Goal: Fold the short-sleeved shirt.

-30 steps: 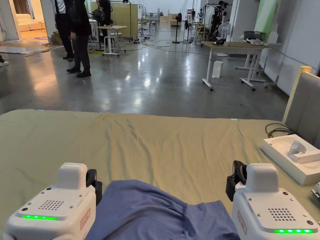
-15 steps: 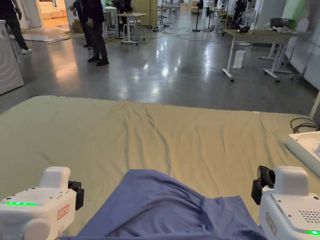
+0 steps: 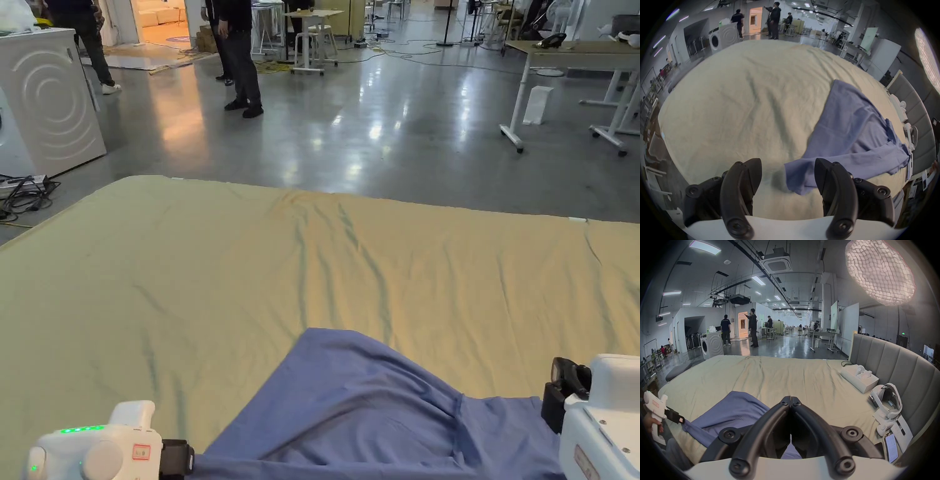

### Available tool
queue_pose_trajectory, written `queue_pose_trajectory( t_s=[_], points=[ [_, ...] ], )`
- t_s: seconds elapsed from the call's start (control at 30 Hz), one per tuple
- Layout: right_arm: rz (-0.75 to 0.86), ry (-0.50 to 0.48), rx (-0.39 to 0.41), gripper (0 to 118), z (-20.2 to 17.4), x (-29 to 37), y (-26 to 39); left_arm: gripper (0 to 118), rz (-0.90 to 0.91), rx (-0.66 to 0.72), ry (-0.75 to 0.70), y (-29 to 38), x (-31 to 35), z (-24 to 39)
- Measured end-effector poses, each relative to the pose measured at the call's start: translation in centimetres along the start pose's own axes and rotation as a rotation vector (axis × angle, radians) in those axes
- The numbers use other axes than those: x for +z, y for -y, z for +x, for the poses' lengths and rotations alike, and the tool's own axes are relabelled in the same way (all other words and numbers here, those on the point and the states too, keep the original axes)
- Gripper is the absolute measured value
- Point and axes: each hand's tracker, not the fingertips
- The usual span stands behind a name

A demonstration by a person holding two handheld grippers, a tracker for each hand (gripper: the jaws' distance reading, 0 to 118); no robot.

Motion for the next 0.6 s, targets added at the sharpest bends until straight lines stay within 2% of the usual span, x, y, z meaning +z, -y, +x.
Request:
queue_pose_trajectory(
  t_s=[0.2, 0.23, 0.3, 0.37, 0.4, 0.47, 0.53, 0.6],
  points=[
    [-0.041, 0.016, 0.009, 0, 0.3, -0.4, 0.6, 72, -0.032, 0.041, -0.057, 0.5, -4.2, 0.3],
    [-0.047, 0.019, 0.009, 0, 0.4, -0.5, 0.7, 69, -0.006, 0.028, -0.078, 0.6, -4.0, 0.6],
    [-0.062, 0.027, 0.008, 0, 0.7, -0.7, 1.0, 49, 0.032, -0.048, -0.128, 1.1, -3.6, 1.9],
    [-0.075, 0.034, 0.009, 0, 0.9, -0.9, 1.3, 41, 0.056, -0.123, -0.139, 1.6, -3.5, 3.1],
    [-0.083, 0.036, 0.012, 0, 1.1, -1.0, 1.5, 41, 0.053, -0.132, -0.137, 1.8, -3.6, 3.7],
    [-0.098, 0.044, 0.018, 0, 1.4, -1.3, 1.7, 20, 0.049, -0.135, -0.122, 1.9, -3.7, 4.2],
    [-0.116, 0.052, 0.027, 0, 2.0, -1.8, 1.7, 9, 0.051, -0.143, -0.126, 1.9, -3.7, 4.3],
    [-0.162, 0.068, 0.055, 0, 2.7, -2.8, 1.5, 6, 0.053, -0.14, -0.111, 1.8, -3.3, 4.0]
  ],
)
